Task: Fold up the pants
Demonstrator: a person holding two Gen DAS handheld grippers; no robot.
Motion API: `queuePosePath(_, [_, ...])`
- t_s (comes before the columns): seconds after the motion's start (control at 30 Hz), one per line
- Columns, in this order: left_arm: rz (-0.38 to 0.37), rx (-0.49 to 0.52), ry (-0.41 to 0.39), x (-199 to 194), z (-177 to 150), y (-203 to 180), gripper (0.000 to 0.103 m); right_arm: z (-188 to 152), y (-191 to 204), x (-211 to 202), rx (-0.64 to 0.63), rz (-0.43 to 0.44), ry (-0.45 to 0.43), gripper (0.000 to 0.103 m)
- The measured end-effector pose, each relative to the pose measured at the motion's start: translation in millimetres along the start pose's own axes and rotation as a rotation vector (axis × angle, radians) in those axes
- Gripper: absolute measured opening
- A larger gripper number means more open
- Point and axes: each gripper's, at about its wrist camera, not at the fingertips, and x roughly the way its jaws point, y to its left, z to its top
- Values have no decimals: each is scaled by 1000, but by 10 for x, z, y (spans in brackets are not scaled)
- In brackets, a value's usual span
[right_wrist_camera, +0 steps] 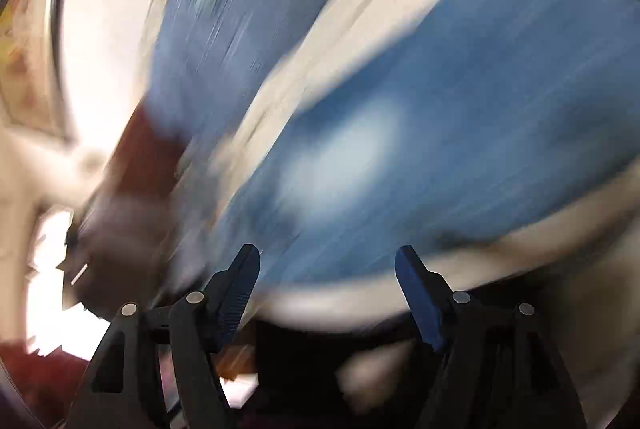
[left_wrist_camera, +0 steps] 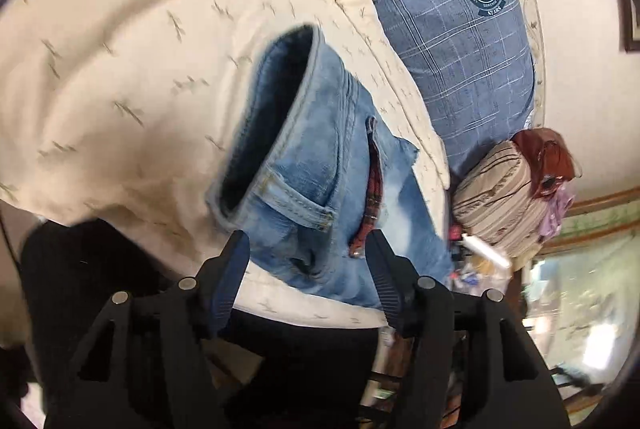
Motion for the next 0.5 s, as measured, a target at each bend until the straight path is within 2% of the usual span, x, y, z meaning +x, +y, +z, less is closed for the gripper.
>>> queuePosePath(0.07, [20, 8, 3, 72, -8, -14, 59, 5, 72, 524, -12, -21, 109, 72])
queuePosePath(0.1, [30, 13, 1, 80, -9, -35, 61, 43, 66, 706, 2, -23, 131, 72])
queuePosePath(0.13, [39, 26, 4, 111, 2, -52, 63, 63, 47, 802, 19, -16, 135, 72])
queuePosePath(0.2, [58, 34, 13, 140, 45, -75, 61, 188, -12, 958, 91, 31, 99, 69])
queuePosePath(0.23, [70, 55, 7, 125, 93, -130, 45, 244, -19, 969, 106, 62, 74, 51])
queuePosePath(0.27, [91, 87, -9, 93, 151, -206, 28, 328, 32, 947, 99, 69, 40, 18])
queuePosePath(0.3, [84, 112, -19, 49, 188, -260, 28, 339, 89, 894, 74, 74, 16, 14])
queuePosePath(0.4, [30, 157, -48, -39, 273, -416, 27, 337, 332, 689, -69, 86, -84, 11])
queuePosePath(0.43, [34, 168, -54, -33, 263, -421, 27, 313, 347, 681, -92, 71, -82, 11])
queuePosePath(0.5, [100, 185, -65, 34, 195, -348, 27, 248, 180, 874, -63, -7, 7, 11])
